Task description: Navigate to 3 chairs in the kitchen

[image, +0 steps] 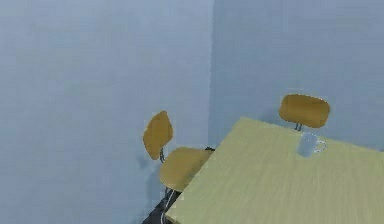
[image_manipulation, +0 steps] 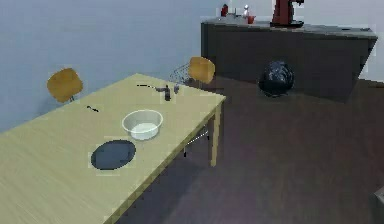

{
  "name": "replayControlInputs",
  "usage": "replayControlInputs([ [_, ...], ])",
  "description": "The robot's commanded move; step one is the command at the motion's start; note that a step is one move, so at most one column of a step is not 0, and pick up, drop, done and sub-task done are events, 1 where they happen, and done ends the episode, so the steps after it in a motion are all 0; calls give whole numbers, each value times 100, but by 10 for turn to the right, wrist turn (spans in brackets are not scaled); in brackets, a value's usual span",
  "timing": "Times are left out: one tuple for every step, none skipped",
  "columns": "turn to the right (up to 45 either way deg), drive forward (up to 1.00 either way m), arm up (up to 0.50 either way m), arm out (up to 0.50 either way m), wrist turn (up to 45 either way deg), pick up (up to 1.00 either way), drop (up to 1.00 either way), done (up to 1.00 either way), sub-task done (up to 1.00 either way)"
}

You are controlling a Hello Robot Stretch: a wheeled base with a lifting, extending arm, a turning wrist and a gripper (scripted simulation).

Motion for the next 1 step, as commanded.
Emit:
replayControlInputs([
  [0,0,0,0,0,0,0,100,0],
])
